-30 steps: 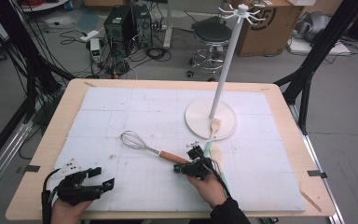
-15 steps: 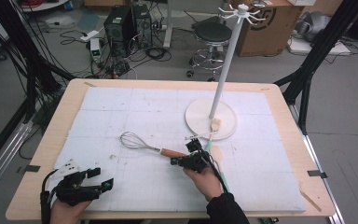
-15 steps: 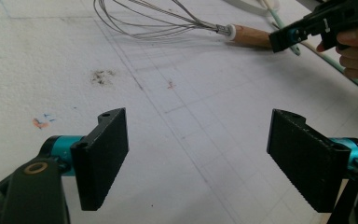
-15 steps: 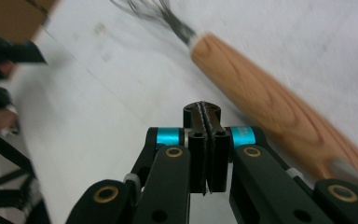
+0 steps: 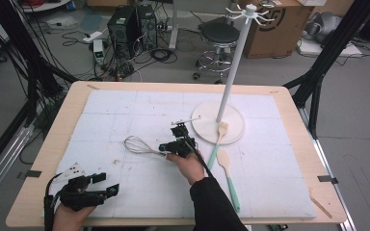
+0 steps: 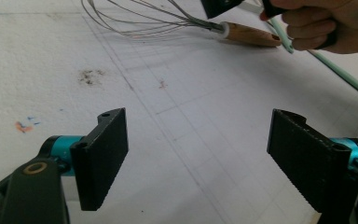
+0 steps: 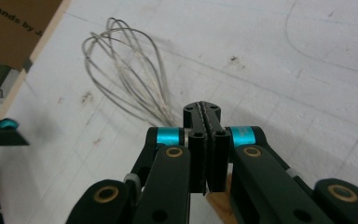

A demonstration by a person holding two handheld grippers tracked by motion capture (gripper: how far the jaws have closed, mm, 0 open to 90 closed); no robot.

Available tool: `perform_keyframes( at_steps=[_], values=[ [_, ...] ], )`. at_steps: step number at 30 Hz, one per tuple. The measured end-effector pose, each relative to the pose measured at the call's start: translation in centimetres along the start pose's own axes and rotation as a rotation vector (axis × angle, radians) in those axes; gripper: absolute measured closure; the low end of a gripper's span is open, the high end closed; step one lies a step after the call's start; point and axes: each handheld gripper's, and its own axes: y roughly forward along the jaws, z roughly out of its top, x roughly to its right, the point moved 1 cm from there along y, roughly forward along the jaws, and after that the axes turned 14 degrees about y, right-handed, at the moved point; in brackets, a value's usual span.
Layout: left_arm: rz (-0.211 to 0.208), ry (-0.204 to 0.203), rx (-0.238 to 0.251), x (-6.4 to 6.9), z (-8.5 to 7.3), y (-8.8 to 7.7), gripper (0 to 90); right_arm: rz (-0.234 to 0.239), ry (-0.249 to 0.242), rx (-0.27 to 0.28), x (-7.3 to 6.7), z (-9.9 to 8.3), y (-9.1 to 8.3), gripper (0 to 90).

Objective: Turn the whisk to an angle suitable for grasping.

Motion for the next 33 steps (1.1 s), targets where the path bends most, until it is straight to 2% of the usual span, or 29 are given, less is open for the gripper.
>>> perform_keyframes(
  at_steps=[3, 6, 8, 15, 19, 22, 26, 28, 30, 32, 33],
  values=[
    [-0.003, 0.003, -0.003, 0.0, 0.0, 0.0, 21.0, -0.016, -0.004, -0.027, 0.0, -0.1, 0.7, 89.4],
    [0.001, -0.002, -0.003, -0.1, -0.1, -0.1, 21.0, -0.004, 0.002, -0.067, -0.1, -0.4, 1.1, 89.4],
    [0.004, -0.007, 0.003, -0.1, 0.0, -0.3, 21.0, -0.013, -0.005, -0.082, -0.5, -0.7, 1.2, 89.4],
    [0.006, -0.002, 0.006, 0.0, 0.0, -0.3, 21.0, -0.01, -0.059, -0.069, -1.7, -1.5, 0.7, 89.4],
    [0.013, -0.005, 0.005, 0.0, -0.1, -0.4, 21.1, -0.005, -0.083, -0.047, -1.6, -1.6, -1.0, 89.4],
    [0.017, -0.01, 0.01, -0.2, -0.2, -0.7, 21.0, -0.005, -0.114, -0.031, -1.1, -1.9, -3.2, 89.4],
    [0.023, -0.015, 0.013, -0.2, -0.3, -0.9, 21.1, -0.008, -0.115, -0.015, 0.6, -3.0, -6.1, 89.4],
    [0.025, -0.014, 0.014, -0.3, -0.3, -1.1, 21.1, -0.003, -0.122, -0.007, 1.4, -4.0, -7.6, 89.4],
    [0.028, -0.02, 0.02, -0.2, -0.3, -1.1, 21.1, -0.019, -0.133, 0.0, 2.4, -5.1, -9.0, 89.4],
    [0.026, -0.019, 0.016, -0.2, -0.3, -1.0, 21.1, -0.011, -0.112, 0.0, 3.7, -6.2, -10.0, 89.4],
    [0.026, -0.021, 0.017, -0.2, -0.2, -0.9, 21.1, -0.025, -0.11, -0.009, 4.3, -6.7, -10.3, 89.4]
  ],
)
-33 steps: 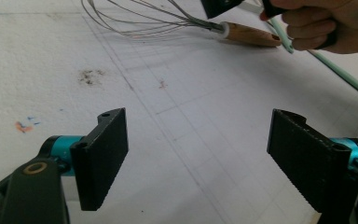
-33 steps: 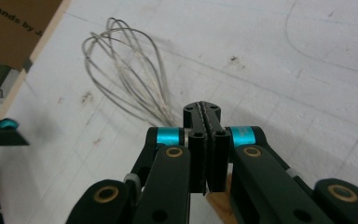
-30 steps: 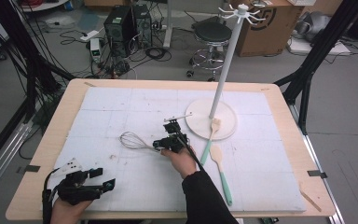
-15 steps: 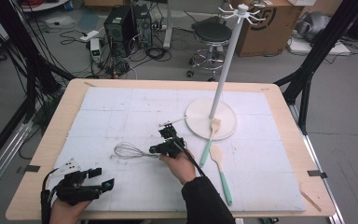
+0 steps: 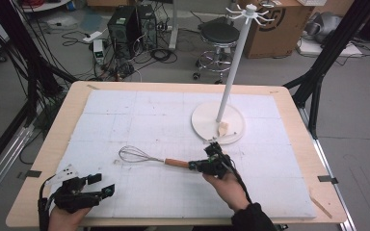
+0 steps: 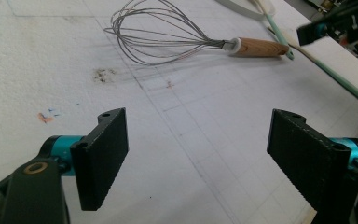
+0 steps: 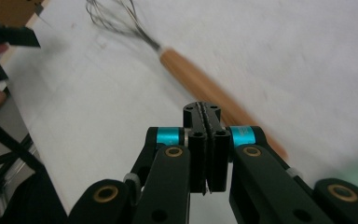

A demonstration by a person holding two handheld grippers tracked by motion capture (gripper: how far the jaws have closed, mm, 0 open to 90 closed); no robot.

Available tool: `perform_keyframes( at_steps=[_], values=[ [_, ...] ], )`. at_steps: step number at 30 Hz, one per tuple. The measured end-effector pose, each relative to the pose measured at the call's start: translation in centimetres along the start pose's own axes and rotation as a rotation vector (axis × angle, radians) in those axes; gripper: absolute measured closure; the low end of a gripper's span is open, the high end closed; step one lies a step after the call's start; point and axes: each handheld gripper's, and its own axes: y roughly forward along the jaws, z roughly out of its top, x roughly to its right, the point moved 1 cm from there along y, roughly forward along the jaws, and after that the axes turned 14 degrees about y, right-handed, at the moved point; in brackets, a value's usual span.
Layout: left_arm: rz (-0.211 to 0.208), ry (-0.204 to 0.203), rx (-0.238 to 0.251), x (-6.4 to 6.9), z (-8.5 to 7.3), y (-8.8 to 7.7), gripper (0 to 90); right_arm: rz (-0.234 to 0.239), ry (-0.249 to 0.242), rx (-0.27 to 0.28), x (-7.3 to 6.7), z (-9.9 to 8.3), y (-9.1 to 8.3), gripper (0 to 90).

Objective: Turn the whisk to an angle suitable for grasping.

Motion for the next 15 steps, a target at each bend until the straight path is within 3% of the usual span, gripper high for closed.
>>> perform_keyframes(
  at_steps=[3, 7, 9, 15],
  values=[
    [-0.005, 0.005, -0.004, 0.2, 0.2, 0.3, 21.1, 0.008, 0.029, -0.012, 1.3, -1.4, -0.1, 89.4],
    [-0.015, 0.014, -0.012, 0.4, 0.4, 0.9, 21.2, -0.021, 0.036, -0.04, 2.0, -2.3, 0.9, 89.4],
    [-0.018, 0.016, -0.013, 0.4, 0.4, 1.1, 21.2, -0.016, 0.046, -0.029, 2.3, -2.3, 1.2, 89.4],
    [-0.021, 0.017, -0.019, 0.3, 0.3, 1.1, 21.2, -0.065, 0.035, 0.011, 2.3, -1.7, 1.4, 89.5]
  ],
)
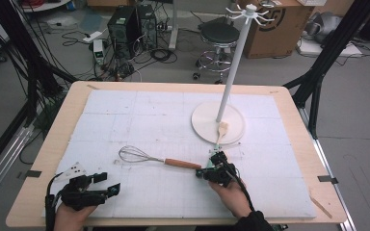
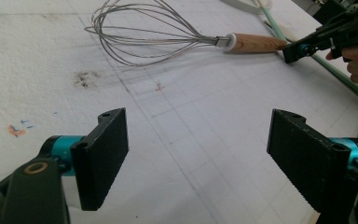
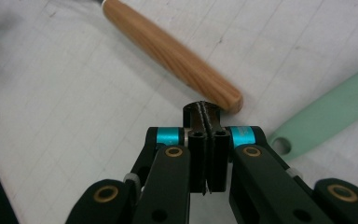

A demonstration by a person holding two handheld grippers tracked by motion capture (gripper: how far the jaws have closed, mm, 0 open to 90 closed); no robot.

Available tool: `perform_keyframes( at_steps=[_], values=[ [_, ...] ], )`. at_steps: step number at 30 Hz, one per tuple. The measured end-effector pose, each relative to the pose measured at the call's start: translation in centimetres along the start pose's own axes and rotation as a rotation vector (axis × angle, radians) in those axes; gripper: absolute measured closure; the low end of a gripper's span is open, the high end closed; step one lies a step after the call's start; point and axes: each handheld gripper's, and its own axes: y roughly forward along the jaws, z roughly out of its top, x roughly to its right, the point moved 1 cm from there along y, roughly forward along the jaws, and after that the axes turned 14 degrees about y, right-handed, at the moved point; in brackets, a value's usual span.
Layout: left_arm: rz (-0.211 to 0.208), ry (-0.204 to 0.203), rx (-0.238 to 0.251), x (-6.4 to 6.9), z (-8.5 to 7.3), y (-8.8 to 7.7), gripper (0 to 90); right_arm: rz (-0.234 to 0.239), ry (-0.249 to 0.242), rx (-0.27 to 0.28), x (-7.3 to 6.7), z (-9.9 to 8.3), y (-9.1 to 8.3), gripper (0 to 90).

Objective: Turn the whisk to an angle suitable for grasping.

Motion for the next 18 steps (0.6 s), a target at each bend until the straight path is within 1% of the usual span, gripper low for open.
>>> perform_keyframes(
  at_steps=[2, 3, 7, 9, 10, 18],
  values=[
    [0.001, 0.0, 0.005, 0.0, 0.0, -0.1, 21.2, -0.015, 0.003, 0.018, 0.1, 0.3, 0.1, 89.5],
    [0.002, -0.004, 0.007, 0.0, -0.1, -0.2, 21.2, -0.019, 0.009, 0.015, 0.0, 0.4, 0.2, 89.5],
    [0.008, -0.01, 0.01, -0.1, -0.2, -0.5, 21.2, -0.041, 0.005, 0.028, -0.1, 0.9, 0.4, 89.5],
    [0.009, -0.009, 0.012, -0.1, -0.2, -0.5, 21.2, -0.068, 0.005, 0.043, -0.1, 1.2, 0.5, 89.5],
    [0.011, -0.008, 0.012, -0.1, -0.2, -0.6, 21.2, -0.071, 0.005, 0.046, 0.0, 1.4, 0.6, 89.4],
    [0.011, -0.011, 0.009, -0.1, -0.2, -0.5, 21.2, -0.089, 0.056, 0.071, 0.5, 3.2, 1.3, 89.5]
  ],
)
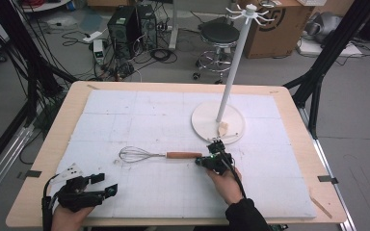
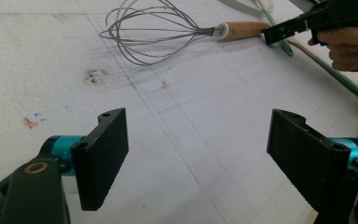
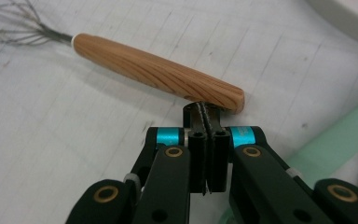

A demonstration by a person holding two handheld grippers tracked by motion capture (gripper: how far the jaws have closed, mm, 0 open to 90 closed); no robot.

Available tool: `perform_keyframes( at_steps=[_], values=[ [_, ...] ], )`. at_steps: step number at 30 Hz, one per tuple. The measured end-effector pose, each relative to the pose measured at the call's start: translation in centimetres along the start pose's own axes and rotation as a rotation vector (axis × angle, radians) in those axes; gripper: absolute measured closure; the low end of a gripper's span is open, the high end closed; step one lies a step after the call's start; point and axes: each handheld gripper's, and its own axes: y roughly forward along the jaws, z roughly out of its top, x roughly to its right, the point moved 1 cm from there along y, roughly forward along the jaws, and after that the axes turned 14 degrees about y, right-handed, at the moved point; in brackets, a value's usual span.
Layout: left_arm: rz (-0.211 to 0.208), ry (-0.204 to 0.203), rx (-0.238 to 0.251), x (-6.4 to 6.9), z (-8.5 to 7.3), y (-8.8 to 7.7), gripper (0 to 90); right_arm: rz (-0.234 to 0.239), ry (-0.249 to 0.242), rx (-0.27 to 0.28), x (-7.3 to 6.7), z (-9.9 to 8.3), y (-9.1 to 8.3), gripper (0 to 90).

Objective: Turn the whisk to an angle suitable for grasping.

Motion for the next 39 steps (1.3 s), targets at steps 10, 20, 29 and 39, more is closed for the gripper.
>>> perform_keyframes(
  at_steps=[10, 20, 29, 39],
  values=[
    [-0.004, 0.005, -0.001, 0.0, 0.0, 0.0, 21.2, -0.01, 0.011, 0.012, 0.0, 0.7, 0.3, 89.5],
    [0.018, -0.005, -0.002, 0.0, -0.5, -0.9, 21.2, -0.011, 0.098, 0.047, 2.3, 2.5, -1.1, 89.7],
    [0.018, -0.012, -0.002, 0.2, -0.8, -1.3, 21.2, 0.048, 0.165, 0.013, 2.6, 2.8, 0.6, 89.7],
    [0.009, -0.004, -0.009, 0.3, -0.7, -1.1, 21.2, 0.086, 0.123, -0.016, 0.5, 2.9, 2.2, 89.7]
  ],
)
